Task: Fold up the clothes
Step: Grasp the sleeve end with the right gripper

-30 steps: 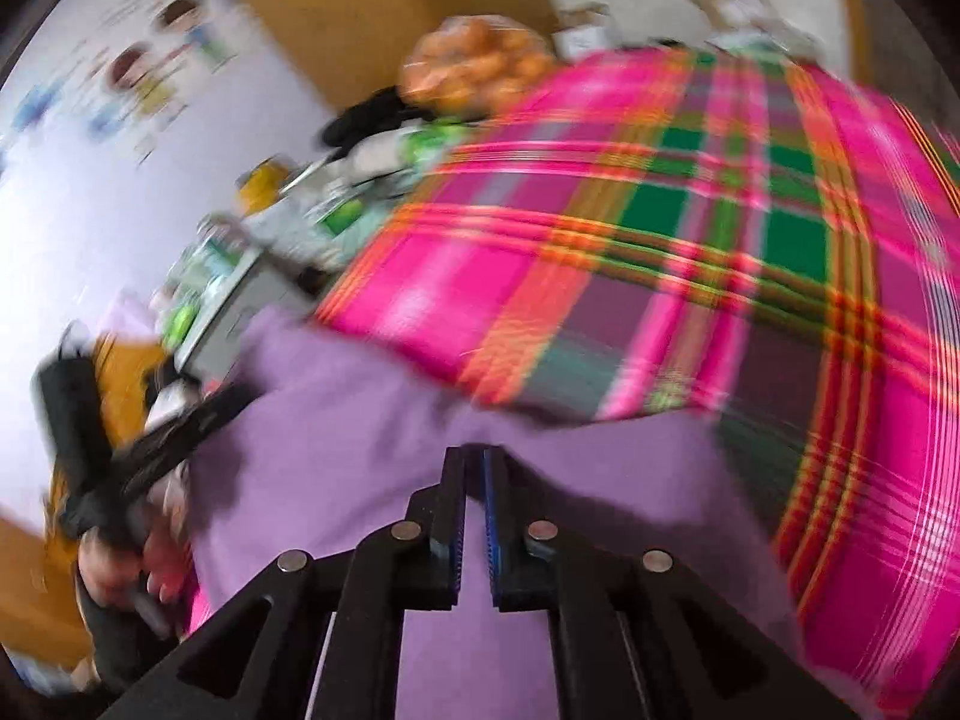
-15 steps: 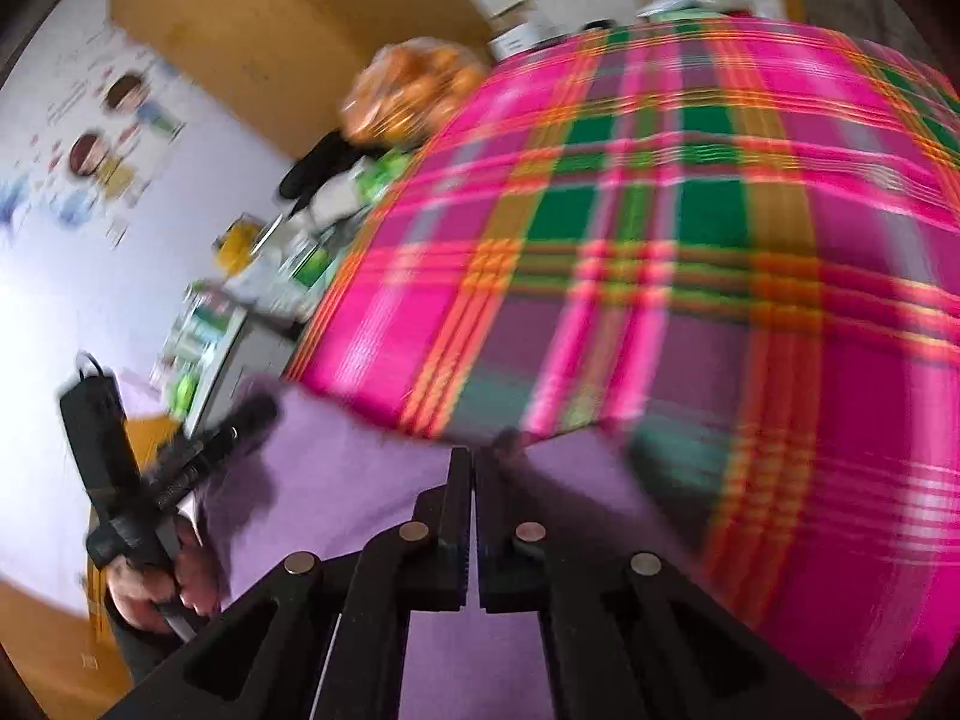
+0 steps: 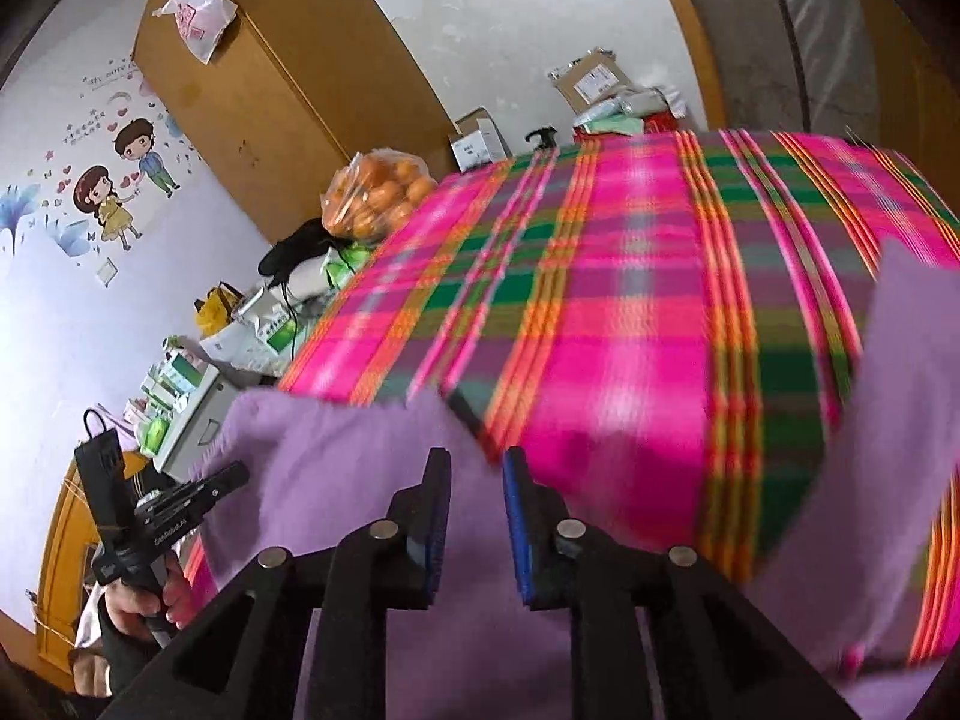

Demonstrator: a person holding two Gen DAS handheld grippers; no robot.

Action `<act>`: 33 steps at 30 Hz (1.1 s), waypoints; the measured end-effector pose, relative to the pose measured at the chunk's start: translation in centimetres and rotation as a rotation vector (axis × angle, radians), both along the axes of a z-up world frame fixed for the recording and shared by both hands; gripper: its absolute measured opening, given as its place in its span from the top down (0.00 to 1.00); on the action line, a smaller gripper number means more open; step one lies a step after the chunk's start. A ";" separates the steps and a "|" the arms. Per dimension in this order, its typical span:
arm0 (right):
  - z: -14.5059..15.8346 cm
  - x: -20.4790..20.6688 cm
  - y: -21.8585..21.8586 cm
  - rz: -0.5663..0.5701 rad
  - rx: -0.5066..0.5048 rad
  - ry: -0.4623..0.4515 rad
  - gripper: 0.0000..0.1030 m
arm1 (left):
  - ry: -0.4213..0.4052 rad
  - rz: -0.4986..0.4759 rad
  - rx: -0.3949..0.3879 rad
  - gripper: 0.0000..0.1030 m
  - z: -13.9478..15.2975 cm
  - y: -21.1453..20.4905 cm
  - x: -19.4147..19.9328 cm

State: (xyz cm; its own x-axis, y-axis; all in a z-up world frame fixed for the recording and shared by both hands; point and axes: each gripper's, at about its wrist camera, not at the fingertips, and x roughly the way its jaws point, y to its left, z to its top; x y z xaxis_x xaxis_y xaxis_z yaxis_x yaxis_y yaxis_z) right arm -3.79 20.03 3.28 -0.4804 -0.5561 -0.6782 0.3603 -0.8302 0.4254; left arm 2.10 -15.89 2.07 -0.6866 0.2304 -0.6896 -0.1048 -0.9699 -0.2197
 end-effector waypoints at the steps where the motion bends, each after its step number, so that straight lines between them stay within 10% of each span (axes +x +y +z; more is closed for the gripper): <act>1: -0.2 1.0 0.4 0.006 0.001 -0.001 0.81 | -0.005 -0.010 -0.002 0.94 -0.2 0.6 0.4; 23: -0.6 3.8 13.5 -0.478 0.017 0.003 0.61 | -0.021 -0.204 0.065 0.94 -0.9 10.1 1.5; 33: -2.5 -4.0 7.8 -0.386 0.377 -0.038 0.61 | -0.031 -0.186 0.126 0.94 -1.2 9.4 1.4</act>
